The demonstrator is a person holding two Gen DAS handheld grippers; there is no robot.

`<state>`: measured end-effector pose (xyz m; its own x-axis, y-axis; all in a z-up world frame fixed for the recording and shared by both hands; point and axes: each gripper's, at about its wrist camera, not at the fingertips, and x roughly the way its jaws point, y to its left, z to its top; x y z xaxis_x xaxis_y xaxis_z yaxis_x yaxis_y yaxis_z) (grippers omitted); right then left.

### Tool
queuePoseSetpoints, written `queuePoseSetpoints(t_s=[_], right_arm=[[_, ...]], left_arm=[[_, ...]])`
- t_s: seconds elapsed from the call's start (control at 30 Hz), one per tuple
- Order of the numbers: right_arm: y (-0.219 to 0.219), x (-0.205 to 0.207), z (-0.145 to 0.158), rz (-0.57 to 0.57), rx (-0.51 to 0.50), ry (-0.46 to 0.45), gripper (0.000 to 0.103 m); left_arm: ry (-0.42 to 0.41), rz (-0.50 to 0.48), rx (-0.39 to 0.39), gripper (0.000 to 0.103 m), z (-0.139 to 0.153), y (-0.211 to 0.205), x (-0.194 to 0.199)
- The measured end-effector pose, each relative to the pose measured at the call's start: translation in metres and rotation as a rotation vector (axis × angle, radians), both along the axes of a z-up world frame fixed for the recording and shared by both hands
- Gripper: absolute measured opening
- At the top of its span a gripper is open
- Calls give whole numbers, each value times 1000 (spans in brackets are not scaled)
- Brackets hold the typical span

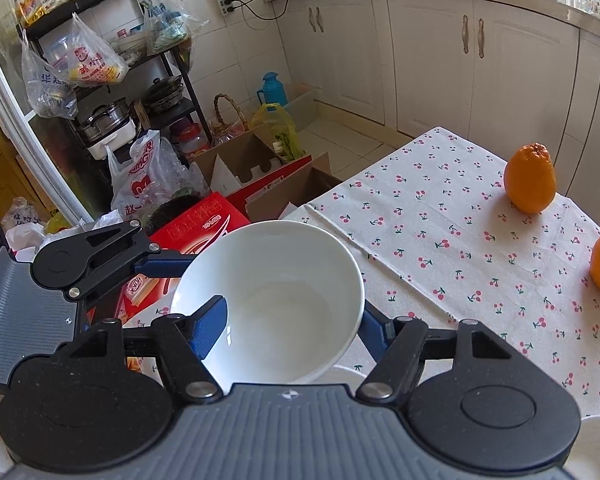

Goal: Organize plates and bowls
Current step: 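Carry the bowl with the right gripper and lower it into the nested bowls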

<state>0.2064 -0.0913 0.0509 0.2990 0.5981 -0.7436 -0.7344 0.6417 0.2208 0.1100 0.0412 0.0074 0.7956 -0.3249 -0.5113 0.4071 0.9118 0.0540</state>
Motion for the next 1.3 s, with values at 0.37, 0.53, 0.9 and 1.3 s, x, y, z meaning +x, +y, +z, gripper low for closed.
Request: queuePoseSetpoints(t_s=[0.37, 0.53, 0.9, 1.3], right_arm=[[-34, -32, -1, -51, -2, -14, 75], [-45, -38, -7, -76, -1, -2, 75], [-57, -41, -21, -110, -16, 20, 75], [-57, -36, -32, -118, -30, 33, 75]], left_arm=[[8, -72, 3, 88, -2, -24, -15], [21, -93, 1, 88, -7, -31, -19], [65, -125, 4, 88, -20, -42, -16], [100, -130, 9, 88, -29, -46, -10]])
